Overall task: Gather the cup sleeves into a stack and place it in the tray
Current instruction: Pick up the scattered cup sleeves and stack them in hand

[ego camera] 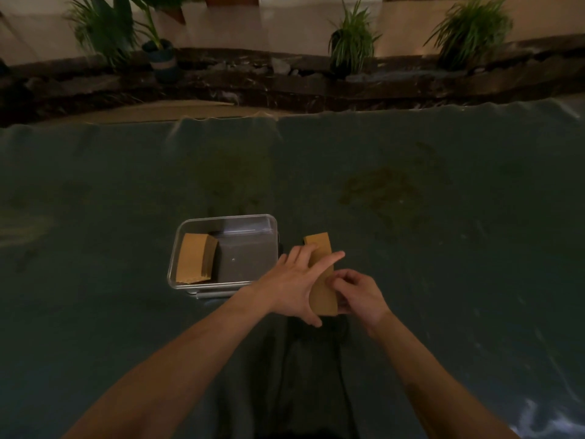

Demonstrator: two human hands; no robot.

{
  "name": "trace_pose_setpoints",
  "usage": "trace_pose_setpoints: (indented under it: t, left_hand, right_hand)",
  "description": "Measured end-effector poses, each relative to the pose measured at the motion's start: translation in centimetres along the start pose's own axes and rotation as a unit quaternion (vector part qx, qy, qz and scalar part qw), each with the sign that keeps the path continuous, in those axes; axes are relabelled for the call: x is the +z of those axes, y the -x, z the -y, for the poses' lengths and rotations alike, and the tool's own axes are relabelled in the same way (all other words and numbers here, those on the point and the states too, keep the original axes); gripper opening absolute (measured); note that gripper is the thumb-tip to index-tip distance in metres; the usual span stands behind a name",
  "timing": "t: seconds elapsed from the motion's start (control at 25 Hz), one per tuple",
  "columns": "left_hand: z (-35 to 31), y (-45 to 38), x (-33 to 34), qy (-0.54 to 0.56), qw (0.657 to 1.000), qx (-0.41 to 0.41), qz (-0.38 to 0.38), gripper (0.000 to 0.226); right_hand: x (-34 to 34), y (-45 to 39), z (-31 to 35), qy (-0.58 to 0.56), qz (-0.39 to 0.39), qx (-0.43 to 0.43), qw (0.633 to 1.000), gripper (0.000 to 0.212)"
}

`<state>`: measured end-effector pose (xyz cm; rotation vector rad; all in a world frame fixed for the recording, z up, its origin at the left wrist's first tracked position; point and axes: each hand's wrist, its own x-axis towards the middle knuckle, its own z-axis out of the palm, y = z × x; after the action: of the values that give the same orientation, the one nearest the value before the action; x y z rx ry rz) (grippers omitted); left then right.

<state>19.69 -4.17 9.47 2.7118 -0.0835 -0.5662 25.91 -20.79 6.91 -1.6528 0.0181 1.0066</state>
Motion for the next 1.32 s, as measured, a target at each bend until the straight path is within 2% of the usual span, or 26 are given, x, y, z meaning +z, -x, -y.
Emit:
trace_pose_setpoints:
  t: [0.08,0.16,0.2,0.28,0.32,0.4,0.48,0.56,0.72,0.88,0.96,1.12,1.32]
  left_hand:
    - [0.5,0.0,0.2,0.074,0.997,-0.014,-0.005,0.134]
    - [1.0,-0.3,0.8,0.218,0.973,-0.066,-0.043,0.13]
    - [1.1,-0.6,1.2,0.292,0.947,-0.106,-0.085,0.12]
    - [1.0,-1.5,2.3,0.414,0.871,-0.207,-0.167,0.084]
    - [1.0,-2.1,2.7,0.47,0.826,-0.255,-0.18,0.068]
    - [0.8,-2.8,3.4,0.574,0.744,-0.307,-0.15,0.044]
    - [1.0,-3.7,3.8,0.632,0.696,-0.32,-0.114,0.029]
    - [1.5,-4.6,3.9,0.648,0.679,-0.326,-0.109,0.026]
    - [2.4,-6.7,4.5,0.635,0.678,-0.35,-0.12,0.025]
    - [3.2,-9.5,5.0,0.58,0.695,-0.402,-0.138,0.024]
    - [3.5,-10.8,5.0,0.545,0.71,-0.422,-0.142,0.03]
    - [4.2,-12.1,5.4,0.452,0.769,-0.434,-0.126,0.034]
    - [4.4,-12.7,5.6,0.377,0.81,-0.426,-0.144,0.032]
  right_hand:
    - [-0.1,-0.9,0.0,0.004,-0.018,0.0,1.0,0.017]
    - [-0.3,-1.7,0.1,-0.002,-0.04,0.003,0.999,0.01]
    - [-0.4,-2.1,0.1,-0.004,-0.048,0.005,0.999,0.008]
    - [-0.7,-2.9,0.2,-0.006,-0.051,0.012,0.999,0.01]
    - [-0.8,-3.4,0.2,-0.009,-0.052,0.015,0.998,0.013]
    - [-1.0,-4.2,0.2,-0.013,-0.057,0.019,0.998,0.016]
    - [-1.3,-5.2,0.2,-0.014,-0.057,0.027,0.998,0.016]
    - [-1.6,-6.3,0.3,-0.015,-0.053,0.04,0.998,0.017]
    - [-1.9,-8.4,-0.1,-0.008,-0.072,0.055,0.996,0.015]
    - [-1.6,-11.4,-0.4,0.089,-0.127,0.062,0.986,0.031]
    - [-1.4,-12.7,-0.2,0.141,-0.134,0.063,0.979,0.037]
    - [-0.8,-14.3,-0.3,0.242,-0.158,0.044,0.956,0.039]
    - [0.0,-14.5,-0.5,0.296,-0.2,0.024,0.934,0.034]
